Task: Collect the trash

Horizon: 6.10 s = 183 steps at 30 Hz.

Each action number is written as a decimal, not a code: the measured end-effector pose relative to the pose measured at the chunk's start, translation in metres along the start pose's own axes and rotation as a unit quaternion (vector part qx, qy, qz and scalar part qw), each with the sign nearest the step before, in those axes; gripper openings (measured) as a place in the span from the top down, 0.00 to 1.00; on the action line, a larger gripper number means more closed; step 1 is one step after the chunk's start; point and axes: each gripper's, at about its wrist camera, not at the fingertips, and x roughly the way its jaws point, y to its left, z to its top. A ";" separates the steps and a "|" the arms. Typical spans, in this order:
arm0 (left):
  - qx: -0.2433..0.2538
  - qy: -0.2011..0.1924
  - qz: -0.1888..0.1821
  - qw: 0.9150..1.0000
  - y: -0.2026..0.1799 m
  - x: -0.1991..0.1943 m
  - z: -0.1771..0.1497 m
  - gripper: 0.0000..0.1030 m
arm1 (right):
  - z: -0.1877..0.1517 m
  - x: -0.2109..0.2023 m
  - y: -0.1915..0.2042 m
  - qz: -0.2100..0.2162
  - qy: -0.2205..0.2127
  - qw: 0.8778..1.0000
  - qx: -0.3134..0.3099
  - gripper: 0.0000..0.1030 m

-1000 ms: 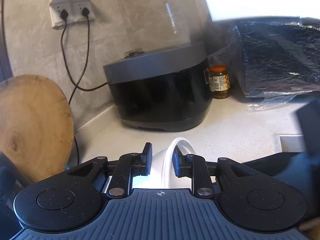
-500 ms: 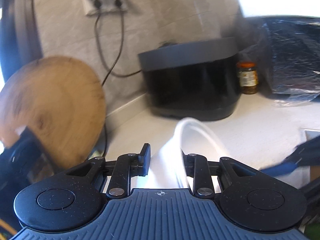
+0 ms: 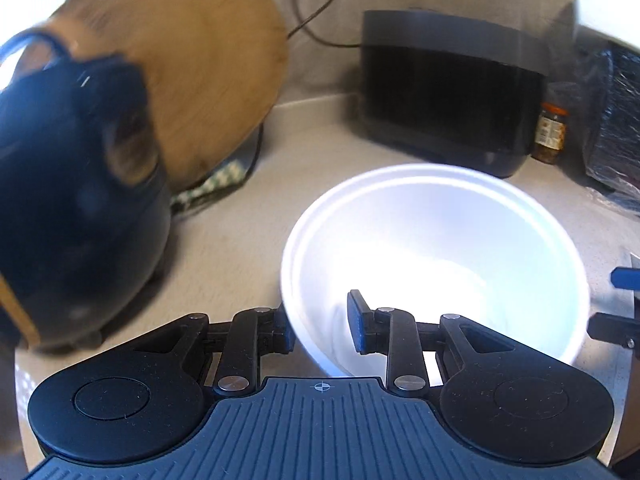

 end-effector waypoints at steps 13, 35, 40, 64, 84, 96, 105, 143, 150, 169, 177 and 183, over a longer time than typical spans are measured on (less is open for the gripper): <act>-0.053 0.046 -0.077 0.995 0.010 -0.002 -0.011 0.71 | 0.008 0.035 -0.004 -0.003 0.049 0.996 0.068 0.47; -0.058 -0.103 -0.187 0.975 -0.049 -0.105 -0.048 0.88 | -0.044 -0.123 -0.021 -0.070 -0.084 0.983 0.145 0.47; -0.064 -0.090 -0.251 0.962 -0.096 -0.089 -0.093 0.88 | -0.107 -0.157 -0.047 -0.146 -0.068 0.971 0.174 0.47; 0.038 0.226 -0.217 0.949 -0.280 0.175 -0.293 0.88 | -0.341 -0.136 -0.163 -0.261 0.156 0.898 0.318 0.47; -0.003 0.285 -0.230 0.931 -0.268 0.216 -0.340 0.74 | -0.336 -0.052 -0.144 -0.183 0.230 0.898 0.328 0.47; 0.038 0.214 -0.211 0.953 -0.304 0.260 -0.302 0.79 | -0.339 -0.024 -0.159 -0.182 0.259 0.891 0.325 0.47; 0.049 0.244 -0.211 0.945 -0.301 0.272 -0.319 0.76 | -0.362 0.012 -0.155 -0.164 0.315 0.876 0.325 0.47; -0.076 0.105 -0.266 0.955 -0.154 0.093 -0.252 0.75 | -0.331 0.036 -0.120 -0.165 0.280 0.901 0.288 0.46; -0.059 0.028 -0.277 0.959 -0.146 0.023 -0.223 0.75 | -0.285 -0.018 -0.116 -0.202 0.194 0.916 0.286 0.44; -0.037 -0.248 -0.112 0.962 -0.056 -0.196 -0.155 0.83 | -0.087 -0.170 0.071 -0.127 -0.125 0.978 0.105 0.02; -0.029 -0.243 -0.073 0.967 -0.042 -0.206 -0.158 0.83 | -0.097 -0.165 0.099 -0.152 -0.104 0.977 0.105 0.02; -0.007 -0.231 -0.062 0.971 -0.051 -0.201 -0.157 0.83 | -0.099 -0.165 0.102 -0.165 -0.108 0.975 0.103 0.02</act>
